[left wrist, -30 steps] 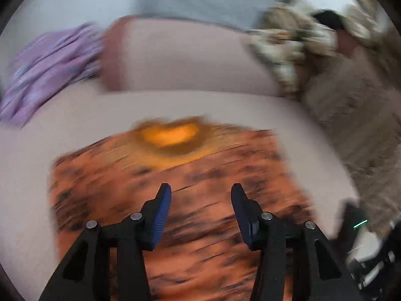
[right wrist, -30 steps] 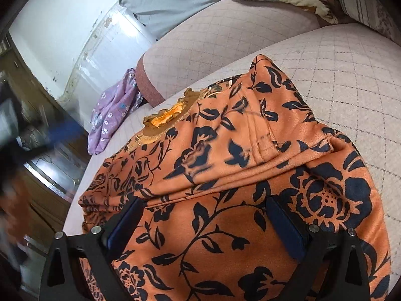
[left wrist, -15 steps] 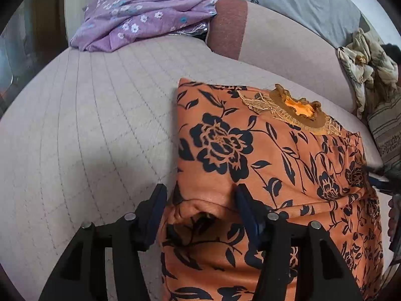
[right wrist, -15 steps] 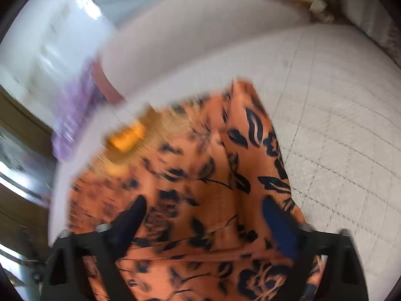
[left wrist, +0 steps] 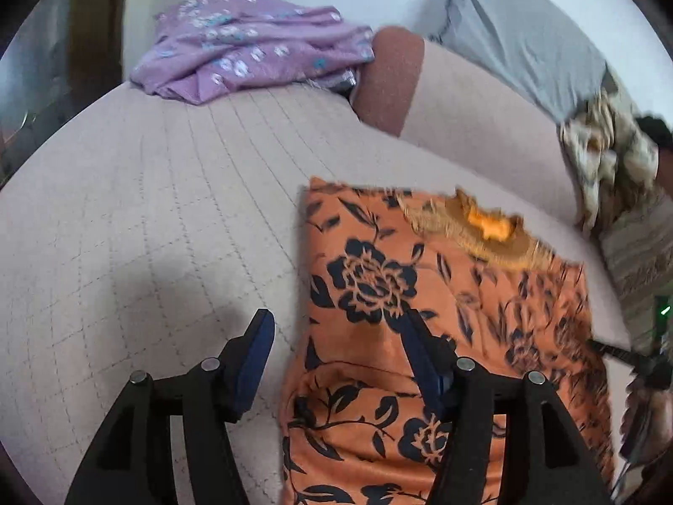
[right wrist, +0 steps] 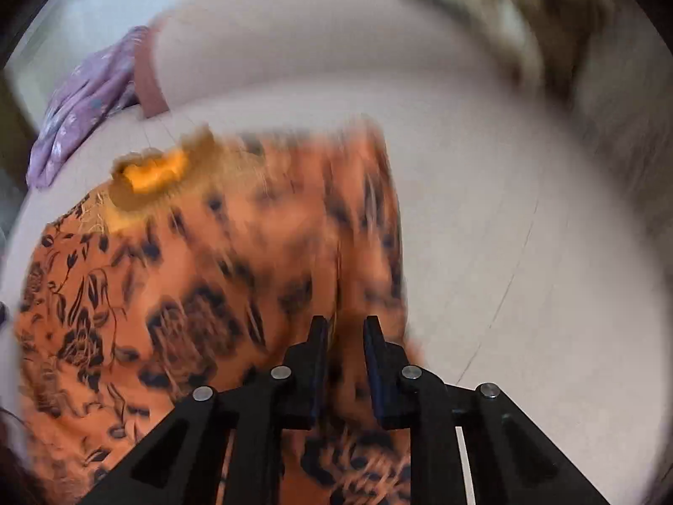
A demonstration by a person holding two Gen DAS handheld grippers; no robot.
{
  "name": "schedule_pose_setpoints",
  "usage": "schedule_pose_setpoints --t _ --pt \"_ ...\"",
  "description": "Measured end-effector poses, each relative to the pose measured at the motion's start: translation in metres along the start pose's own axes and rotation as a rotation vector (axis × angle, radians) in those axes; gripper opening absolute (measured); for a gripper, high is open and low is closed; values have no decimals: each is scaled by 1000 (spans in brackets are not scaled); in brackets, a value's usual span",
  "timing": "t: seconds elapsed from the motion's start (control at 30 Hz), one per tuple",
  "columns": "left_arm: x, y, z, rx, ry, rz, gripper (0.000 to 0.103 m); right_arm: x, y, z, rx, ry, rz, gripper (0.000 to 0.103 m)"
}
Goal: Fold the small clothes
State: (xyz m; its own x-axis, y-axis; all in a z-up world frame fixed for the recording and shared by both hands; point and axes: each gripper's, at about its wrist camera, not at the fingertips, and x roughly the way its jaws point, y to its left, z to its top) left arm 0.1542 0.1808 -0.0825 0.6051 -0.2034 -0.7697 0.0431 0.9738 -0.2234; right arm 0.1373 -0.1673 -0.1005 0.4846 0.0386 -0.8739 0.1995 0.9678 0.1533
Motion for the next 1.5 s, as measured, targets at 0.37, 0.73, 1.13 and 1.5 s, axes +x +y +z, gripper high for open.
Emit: schedule_pose_setpoints --t 0.37,0.73,1.13,1.5 --pt "30 -5 -14 81 56 109 69 7 6 57 83 -33 193 76" --pt "-6 6 -9 -14 -43 16 70 -37 83 64 -380 -244 -173 7" --pt "9 8 -1 30 28 101 77 -8 24 54 -134 -152 -95 58" --pt "18 5 0 94 89 123 85 20 -30 33 275 -61 392 64"
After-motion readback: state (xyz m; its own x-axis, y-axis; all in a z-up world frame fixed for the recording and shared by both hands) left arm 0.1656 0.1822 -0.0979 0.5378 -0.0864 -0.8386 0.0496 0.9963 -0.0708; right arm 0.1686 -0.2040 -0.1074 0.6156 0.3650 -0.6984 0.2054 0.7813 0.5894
